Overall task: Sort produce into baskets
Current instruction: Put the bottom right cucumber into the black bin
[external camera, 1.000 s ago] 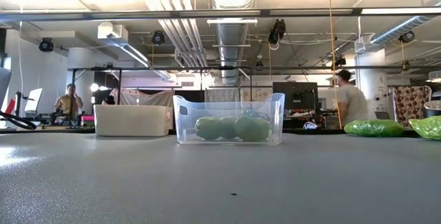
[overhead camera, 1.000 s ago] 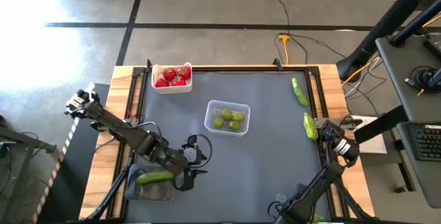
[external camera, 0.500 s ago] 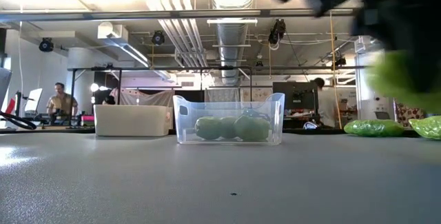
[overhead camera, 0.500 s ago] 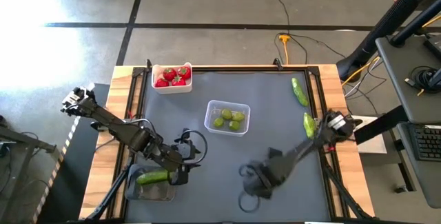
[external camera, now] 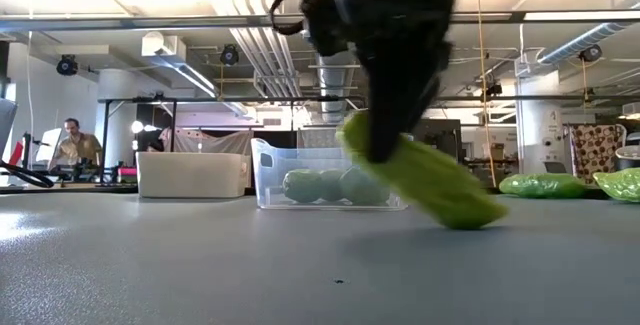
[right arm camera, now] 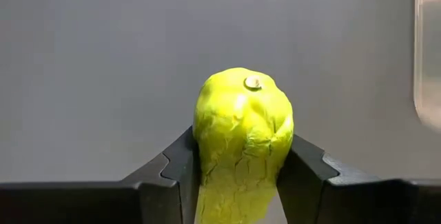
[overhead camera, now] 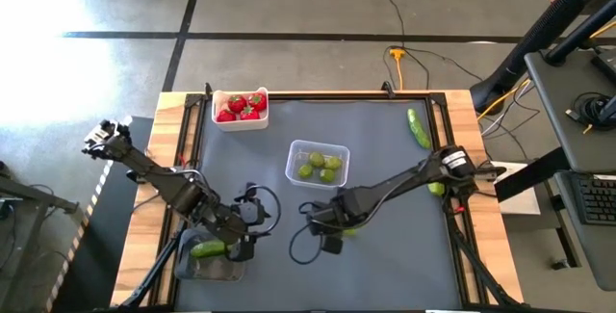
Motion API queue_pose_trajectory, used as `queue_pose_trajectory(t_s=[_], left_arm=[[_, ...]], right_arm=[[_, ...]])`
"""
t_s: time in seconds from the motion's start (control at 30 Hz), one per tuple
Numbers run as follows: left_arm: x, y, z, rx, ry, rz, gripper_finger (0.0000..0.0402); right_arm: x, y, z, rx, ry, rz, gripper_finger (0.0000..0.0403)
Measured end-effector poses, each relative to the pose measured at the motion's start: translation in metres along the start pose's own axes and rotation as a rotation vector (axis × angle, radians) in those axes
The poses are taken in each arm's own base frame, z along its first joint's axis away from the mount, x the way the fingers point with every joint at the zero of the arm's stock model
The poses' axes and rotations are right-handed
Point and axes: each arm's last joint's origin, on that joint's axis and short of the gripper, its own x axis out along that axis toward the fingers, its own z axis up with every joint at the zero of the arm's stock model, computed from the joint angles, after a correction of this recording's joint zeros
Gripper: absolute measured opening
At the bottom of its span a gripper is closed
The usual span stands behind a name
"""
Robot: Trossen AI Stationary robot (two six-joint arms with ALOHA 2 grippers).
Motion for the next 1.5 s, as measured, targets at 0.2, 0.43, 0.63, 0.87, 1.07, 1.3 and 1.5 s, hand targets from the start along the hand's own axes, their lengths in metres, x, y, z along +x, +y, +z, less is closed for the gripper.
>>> queue_pose_trajectory(t_s=[0.2,0.43,0.63,0.87,1.07,1.3,1.5], left_arm=[[0.001,0.0,-0.006,-0.031,-0.029,-0.026,0.0201],[0.002,0.006,-0.005,0.089,-0.048,0.055,0.0226],[0.011,0.015,-0.001,0.13,-0.022,0.049,0.0256],[0.05,0.02,-0.001,0.127,-0.094,-0.066,0.0277],[0.098,0.018,-0.018,0.186,-0.168,-0.018,0.0285],[0.148,0.017,-0.03,0.159,-0.158,-0.023,0.0285],[0.179,0.014,-0.029,0.175,-0.139,-0.015,0.028]], right_arm=[[0.014,0.001,0.01,-0.009,-0.07,0.02,0.0163],[0.007,0.006,0.018,0.017,-0.131,0.064,0.0217],[-0.021,0.013,0.018,0.027,-0.141,0.08,0.0266],[-0.073,0.039,-0.002,0.057,-0.1,-0.027,0.0297],[-0.111,0.067,-0.028,0.13,-0.093,-0.081,0.0301],[-0.137,0.091,-0.054,0.244,-0.152,-0.092,0.0301],[-0.139,0.096,-0.063,0.302,-0.15,-0.096,0.0299]])
